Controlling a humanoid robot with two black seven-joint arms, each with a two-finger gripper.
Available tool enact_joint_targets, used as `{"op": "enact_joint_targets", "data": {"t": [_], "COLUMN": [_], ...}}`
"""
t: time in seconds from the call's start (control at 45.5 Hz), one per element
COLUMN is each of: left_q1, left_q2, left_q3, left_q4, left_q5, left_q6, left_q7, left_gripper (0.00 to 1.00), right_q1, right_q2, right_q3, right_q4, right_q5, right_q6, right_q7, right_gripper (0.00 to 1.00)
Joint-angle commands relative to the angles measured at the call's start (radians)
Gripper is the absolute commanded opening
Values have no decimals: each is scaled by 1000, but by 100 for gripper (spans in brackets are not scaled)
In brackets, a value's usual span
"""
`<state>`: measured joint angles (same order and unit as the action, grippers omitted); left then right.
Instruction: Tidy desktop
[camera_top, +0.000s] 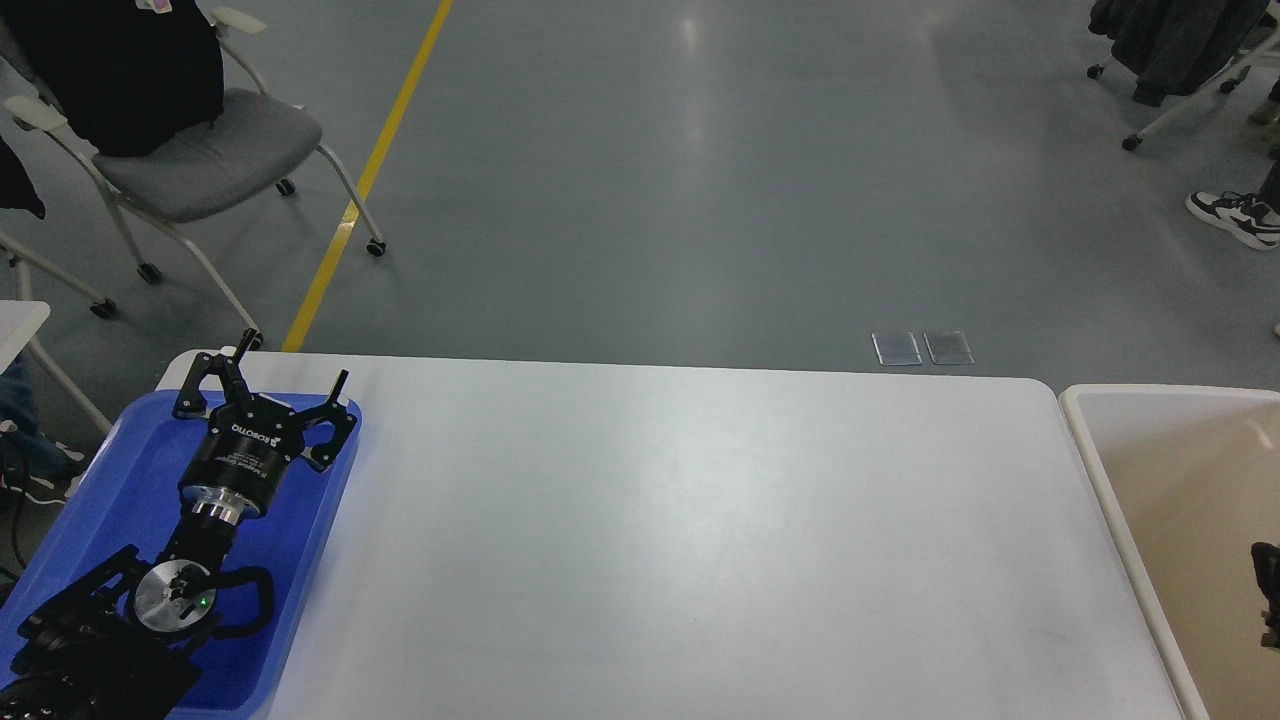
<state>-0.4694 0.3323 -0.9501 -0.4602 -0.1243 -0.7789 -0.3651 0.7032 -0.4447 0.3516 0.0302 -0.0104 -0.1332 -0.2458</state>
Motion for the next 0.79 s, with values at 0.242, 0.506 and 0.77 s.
{"op": "enact_joint_targets", "data": {"t": [0.242,0.506,0.77], "left_q1": [0,0,0], "left_q2": [-1,-1,-1], "left_q3": [1,1,1], "left_q4": [0,0,0], "left_q5": [0,0,0], "left_q6": [1,1,1], "left_q7": [0,0,0], "left_gripper": [99,99,99], "right_q1": [171,263,274], "right_q2": [-26,-34,-32], "right_q3": [-45,-19,220], "right_q4": [39,209,462], "right_q5": [-7,7,7], "right_q6": [75,61,78], "right_q7": [-3,-3,2], "right_gripper": [100,100,100]}}
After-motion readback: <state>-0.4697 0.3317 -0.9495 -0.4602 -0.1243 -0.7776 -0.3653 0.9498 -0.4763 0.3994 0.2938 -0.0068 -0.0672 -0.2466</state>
